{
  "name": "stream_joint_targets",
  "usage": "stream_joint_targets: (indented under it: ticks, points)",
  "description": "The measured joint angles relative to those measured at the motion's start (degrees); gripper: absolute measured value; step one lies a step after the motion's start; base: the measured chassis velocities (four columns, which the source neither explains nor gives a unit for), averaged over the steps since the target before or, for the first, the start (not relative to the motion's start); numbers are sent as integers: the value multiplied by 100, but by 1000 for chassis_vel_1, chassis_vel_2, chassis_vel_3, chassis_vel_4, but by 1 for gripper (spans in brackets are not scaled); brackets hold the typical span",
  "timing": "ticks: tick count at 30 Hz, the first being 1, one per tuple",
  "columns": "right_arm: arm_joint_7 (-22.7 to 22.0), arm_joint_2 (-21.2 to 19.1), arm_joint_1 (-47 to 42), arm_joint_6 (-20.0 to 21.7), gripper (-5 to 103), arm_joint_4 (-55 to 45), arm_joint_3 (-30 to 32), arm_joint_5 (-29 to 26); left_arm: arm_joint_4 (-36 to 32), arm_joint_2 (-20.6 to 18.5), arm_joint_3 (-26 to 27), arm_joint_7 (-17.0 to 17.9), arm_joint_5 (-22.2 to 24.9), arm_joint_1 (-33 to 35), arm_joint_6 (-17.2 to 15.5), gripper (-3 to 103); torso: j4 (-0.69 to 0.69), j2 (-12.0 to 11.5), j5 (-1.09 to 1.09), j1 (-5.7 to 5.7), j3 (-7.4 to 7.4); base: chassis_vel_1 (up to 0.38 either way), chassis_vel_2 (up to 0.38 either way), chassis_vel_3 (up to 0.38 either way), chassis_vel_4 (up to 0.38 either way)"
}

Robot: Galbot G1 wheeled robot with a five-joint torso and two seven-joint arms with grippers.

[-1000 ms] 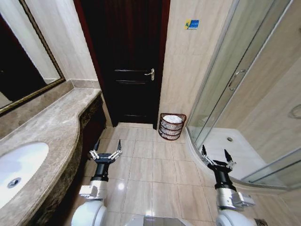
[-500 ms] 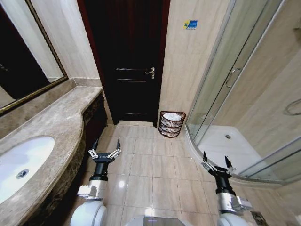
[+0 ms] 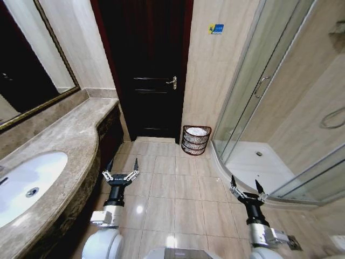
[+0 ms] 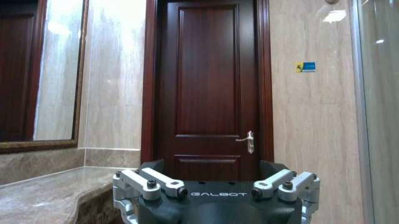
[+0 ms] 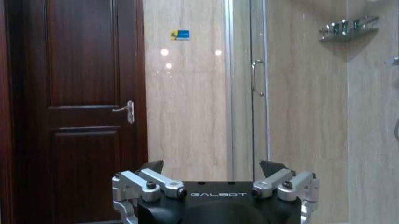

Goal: Discard the used towel into the hamper.

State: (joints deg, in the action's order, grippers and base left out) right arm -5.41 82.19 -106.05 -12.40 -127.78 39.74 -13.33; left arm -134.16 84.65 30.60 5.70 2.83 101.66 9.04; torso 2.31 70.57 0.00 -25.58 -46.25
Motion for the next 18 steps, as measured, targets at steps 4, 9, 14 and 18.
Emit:
stream_joint_targets:
  ticks: [4, 9, 14, 18]
  points:
    - [11, -11, 38, 87, 100, -135, -3, 84, -5, -25, -4, 41, 34, -66, -105, 100, -1, 0, 0, -1, 0, 0, 0, 0, 0]
    - [10, -272, 302, 629, 100, -307, -221, -34, -60, -158, 95, 119, 146, -160, -285, 100, -2, 0, 0, 0, 0, 0, 0, 0, 0]
    - [-215, -631, 1052, 1271, 100, -214, -397, -216, -53, -287, 176, 214, 376, -407, -704, 100, 1, 0, 1, 0, 0, 0, 0, 0, 0]
    - [-331, -778, 1446, 1575, 100, -152, -317, -366, 35, -412, 172, 219, 457, -609, -869, 100, 0, 0, -1, -1, -1, 0, 0, 0, 0]
